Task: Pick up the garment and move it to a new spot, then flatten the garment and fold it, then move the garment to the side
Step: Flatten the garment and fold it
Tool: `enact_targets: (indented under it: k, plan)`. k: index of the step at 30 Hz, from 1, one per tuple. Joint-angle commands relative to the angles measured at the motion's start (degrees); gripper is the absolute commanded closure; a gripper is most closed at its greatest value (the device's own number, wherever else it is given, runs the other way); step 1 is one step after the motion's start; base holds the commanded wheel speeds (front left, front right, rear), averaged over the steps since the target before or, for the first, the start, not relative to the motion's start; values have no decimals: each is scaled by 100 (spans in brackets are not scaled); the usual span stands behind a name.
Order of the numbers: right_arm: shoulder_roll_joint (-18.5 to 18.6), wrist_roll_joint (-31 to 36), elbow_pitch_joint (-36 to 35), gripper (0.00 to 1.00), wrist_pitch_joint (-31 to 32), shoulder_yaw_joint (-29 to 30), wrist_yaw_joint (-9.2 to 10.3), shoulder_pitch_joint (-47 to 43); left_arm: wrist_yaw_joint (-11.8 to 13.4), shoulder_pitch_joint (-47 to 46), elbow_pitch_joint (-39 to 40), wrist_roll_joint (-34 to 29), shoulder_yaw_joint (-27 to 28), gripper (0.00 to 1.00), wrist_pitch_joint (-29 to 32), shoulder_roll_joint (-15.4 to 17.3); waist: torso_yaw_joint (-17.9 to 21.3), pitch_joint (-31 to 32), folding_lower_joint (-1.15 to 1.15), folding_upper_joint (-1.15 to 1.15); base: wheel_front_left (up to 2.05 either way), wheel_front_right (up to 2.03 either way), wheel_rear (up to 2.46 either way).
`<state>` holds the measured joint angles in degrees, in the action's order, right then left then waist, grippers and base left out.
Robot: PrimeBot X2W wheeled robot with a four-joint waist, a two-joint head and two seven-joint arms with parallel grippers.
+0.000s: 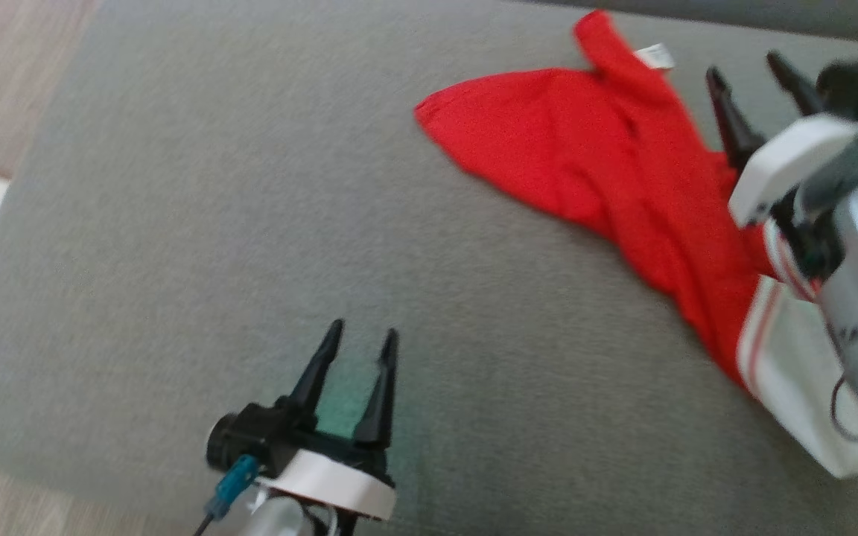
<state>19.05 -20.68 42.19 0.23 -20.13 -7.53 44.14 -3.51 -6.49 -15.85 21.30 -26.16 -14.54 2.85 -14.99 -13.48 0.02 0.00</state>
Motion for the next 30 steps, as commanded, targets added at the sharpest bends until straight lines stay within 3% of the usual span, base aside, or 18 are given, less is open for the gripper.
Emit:
enact_targets:
  k: [1,8,17,18,19,20,30]
  plan:
    - [33,-59,-28,0,75,-126,4,226,44,-208,214,45,73,0,-46,3,-358,-341,-2,0,0,0,0]
    - [218,-235,728,0,375,-471,4,882,161,-376,366,157,-278,0,-46,3,-684,-662,-2,0,0,0,0]
    - [255,-519,1211,0,214,-667,4,1085,215,-472,386,206,-416,0,-46,3,-784,-822,-2,0,0,0,0]
    - [249,-568,1213,24,180,-727,4,1087,221,-476,391,211,-416,0,-46,3,-784,-826,-2,0,0,0,0]
    - [246,-637,1212,65,127,-763,4,1089,226,-479,396,210,-416,0,-46,3,-782,-829,-2,0,0,0,0]
    - [248,-690,1221,100,87,-804,4,1093,229,-479,402,210,-413,0,-46,3,-777,-829,-2,0,0,0,0]
    - [140,-1015,722,100,-1148,-1463,4,1171,221,-387,352,174,-316,0,-46,3,-718,-542,-2,0,0,0,0]
